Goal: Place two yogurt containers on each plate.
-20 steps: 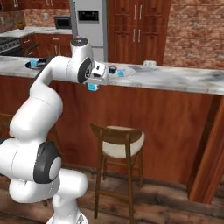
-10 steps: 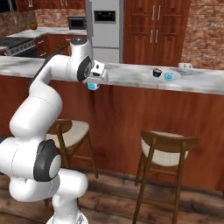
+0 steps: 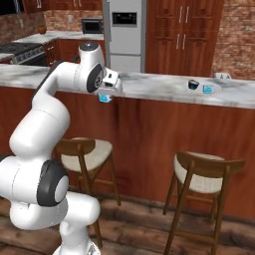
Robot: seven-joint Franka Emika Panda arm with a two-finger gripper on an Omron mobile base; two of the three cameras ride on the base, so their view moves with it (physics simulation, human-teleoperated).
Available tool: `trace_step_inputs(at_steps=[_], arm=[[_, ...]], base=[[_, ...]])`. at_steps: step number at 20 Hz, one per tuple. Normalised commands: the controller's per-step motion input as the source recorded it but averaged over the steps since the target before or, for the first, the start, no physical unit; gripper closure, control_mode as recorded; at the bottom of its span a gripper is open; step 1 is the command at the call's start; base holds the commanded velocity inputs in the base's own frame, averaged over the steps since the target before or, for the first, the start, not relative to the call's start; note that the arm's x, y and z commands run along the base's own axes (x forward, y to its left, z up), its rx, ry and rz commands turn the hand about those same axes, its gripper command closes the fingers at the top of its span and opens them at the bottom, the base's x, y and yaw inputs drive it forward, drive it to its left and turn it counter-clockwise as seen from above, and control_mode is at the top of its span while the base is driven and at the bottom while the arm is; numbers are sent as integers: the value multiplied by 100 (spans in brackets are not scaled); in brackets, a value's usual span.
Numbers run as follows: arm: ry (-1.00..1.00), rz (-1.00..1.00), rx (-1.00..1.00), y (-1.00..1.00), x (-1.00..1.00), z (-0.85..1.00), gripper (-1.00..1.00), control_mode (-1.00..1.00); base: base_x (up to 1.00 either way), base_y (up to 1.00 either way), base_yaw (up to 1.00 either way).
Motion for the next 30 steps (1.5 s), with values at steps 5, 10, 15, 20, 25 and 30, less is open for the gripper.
trace_step_inputs(at_steps=[5,10,15,20,25,30], arm=[[0,0,0,0,0,0,100,100],[0,0,0,0,0,0,100,100],[0,0,0,0,0,0,100,100],[0,0,0,0,0,0,100,100],[0,0,0,0,0,0,100,100],[0,0,0,0,0,0,100,100]], base=[[45,7,0],[35,36,0],[32,44,0],[51,33,0],[50,35,0],[54,27,0]])
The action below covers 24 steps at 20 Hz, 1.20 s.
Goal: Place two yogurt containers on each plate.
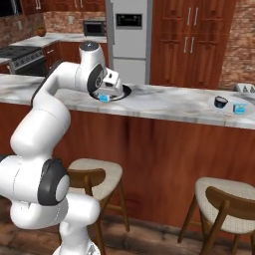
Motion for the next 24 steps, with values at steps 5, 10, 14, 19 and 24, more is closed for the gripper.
trace_step_inputs(at_steps=[5,10,14,19,24], arm=[[0,0,0,0,0,0,100,100],[0,0,0,0,0,0,100,100],[1,0,0,2,72,0,100,-100],[0,0,0,6,91,0,100,-100],[1,0,0,1,79,0,100,-100]], base=[[53,8,0],[51,3,0],[0,0,0],[0,0,0],[0,0,0]])
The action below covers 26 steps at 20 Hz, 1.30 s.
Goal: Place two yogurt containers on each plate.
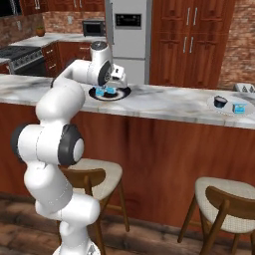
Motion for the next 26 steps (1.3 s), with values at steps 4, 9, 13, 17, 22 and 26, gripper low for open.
trace_step_inputs(at_steps=[4,9,13,17,22,26], arm=[[5,0,0,0,47,-17,100,-100],[2,0,0,1,30,-39,100,-100],[0,0,0,-8,10,-26,100,-100],[0,0,0,0,24,-5,100,-100],[0,0,0,0,30,-6,100,-100],[1,0,0,0,30,-9,100,-100]], base=[[0,0,0],[0,0,0],[0,0,0],[0,0,0],[0,0,0],[0,0,0]])
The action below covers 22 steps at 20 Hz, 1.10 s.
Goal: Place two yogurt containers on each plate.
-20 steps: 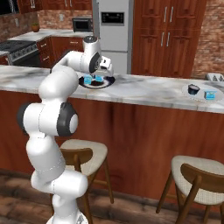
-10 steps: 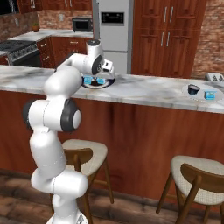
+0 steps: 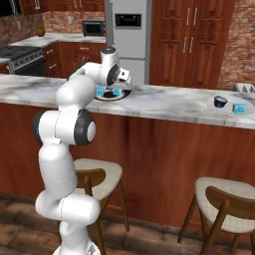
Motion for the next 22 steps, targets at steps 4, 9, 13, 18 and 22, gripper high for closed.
trace_step_inputs(at_steps=[4,9,13,18,22], arm=[[2,0,0,0,23,-9,100,-100],[1,0,0,0,13,-11,100,-100],[0,0,0,0,1,-15,100,-100],[0,0,0,0,0,-21,100,-100],[0,0,0,0,1,-18,100,-100]], base=[[0,0,0],[0,0,0],[0,0,0],[0,0,0],[0,0,0]])
